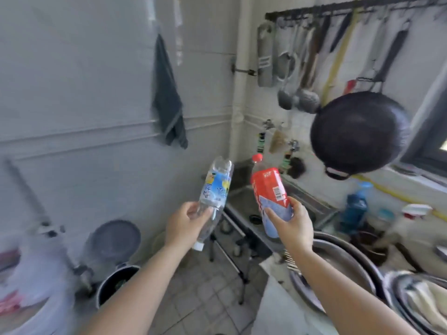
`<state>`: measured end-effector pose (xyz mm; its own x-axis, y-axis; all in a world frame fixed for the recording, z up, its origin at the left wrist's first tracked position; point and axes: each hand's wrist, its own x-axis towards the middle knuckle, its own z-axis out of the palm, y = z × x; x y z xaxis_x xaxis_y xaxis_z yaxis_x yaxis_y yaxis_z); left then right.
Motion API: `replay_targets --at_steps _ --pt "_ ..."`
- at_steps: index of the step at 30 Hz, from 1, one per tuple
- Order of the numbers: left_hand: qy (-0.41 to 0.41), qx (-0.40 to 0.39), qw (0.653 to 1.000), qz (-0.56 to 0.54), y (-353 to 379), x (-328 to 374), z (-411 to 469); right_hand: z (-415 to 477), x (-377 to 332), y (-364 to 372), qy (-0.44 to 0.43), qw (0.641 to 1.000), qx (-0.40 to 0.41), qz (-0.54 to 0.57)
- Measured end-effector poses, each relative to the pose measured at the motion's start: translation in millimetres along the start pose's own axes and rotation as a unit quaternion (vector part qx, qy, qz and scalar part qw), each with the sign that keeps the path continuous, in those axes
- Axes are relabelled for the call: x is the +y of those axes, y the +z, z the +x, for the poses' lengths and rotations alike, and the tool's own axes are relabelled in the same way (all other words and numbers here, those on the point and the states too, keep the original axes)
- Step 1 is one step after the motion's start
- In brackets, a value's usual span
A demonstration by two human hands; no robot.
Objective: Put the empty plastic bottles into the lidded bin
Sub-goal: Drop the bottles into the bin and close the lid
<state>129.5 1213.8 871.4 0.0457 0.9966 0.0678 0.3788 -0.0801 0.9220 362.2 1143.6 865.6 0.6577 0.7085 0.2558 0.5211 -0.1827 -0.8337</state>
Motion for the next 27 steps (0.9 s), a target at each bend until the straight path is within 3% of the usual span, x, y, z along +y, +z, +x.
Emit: replay_targets --at_steps 5,13,18,27 --pt "-0.061 0.155 0.986 -0.012 -96 -48 13 -19 -47 101 -0.037 0.993 -0.108 0.016" --pt "-0.14 0.298 0.944 0.023 -210 -116 24 -41 -107 243 -0.086 0.96 -0.259 0.067" --pt "-0.167 0.355 0.919 0.037 -246 -142 48 -37 -133 311 -0.105 0.934 -0.328 0.094" --pt "-0.181 0.359 0.914 0.054 -248 -164 136 27 -149 411 -0.114 0.915 -0.373 0.106"
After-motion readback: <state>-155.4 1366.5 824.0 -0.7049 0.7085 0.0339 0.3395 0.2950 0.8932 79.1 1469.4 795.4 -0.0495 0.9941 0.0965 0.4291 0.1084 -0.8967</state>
